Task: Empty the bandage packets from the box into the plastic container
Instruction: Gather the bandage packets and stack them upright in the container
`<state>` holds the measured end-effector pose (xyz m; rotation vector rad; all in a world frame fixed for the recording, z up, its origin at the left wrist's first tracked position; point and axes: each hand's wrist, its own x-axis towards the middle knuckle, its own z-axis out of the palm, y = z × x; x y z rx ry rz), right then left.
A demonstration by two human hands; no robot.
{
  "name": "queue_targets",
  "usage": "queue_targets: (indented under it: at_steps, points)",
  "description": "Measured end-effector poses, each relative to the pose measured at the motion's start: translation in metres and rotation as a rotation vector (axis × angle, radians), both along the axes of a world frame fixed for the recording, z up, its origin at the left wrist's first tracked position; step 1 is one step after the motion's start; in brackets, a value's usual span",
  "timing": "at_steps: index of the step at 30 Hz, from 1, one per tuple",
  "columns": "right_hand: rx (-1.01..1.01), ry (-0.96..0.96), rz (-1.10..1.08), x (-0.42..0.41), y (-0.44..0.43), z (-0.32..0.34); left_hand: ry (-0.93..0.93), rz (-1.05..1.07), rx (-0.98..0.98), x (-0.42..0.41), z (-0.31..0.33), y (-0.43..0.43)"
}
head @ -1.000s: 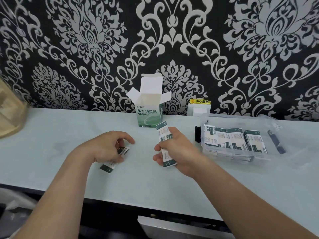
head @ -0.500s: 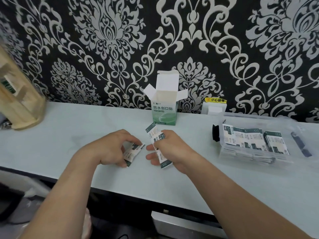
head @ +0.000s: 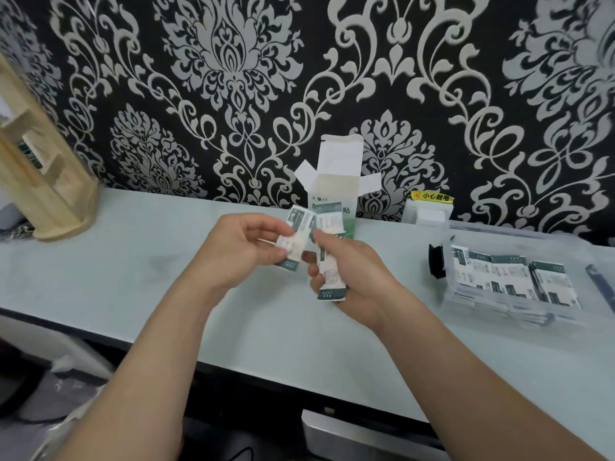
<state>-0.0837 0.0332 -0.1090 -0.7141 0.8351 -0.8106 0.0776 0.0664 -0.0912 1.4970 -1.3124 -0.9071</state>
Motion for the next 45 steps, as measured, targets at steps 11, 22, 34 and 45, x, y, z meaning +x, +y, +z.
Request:
queue_targets:
  at_steps: [11,22,34,45]
  points:
    - [-0.626,0.482,0.166,-0.068,0.014,0.029,0.135,-0.185,-0.124,-0.070,0.028,-0.007]
    - [-0.592,0.472,0.235,-0.128,0.004,0.040,0.365,0.133,-0.369,-0.123,0.046,-0.028]
    - [-0.399,0.220,-0.064,-0.161,-0.006,0.050,0.043,-0.135,-0.259,-0.163,0.048,-0.040]
    - [-0.374,0.180,-0.027,-0.183,-0.006,0.054,0.161,-0.010,-0.334,-0.180,0.041,-0.051]
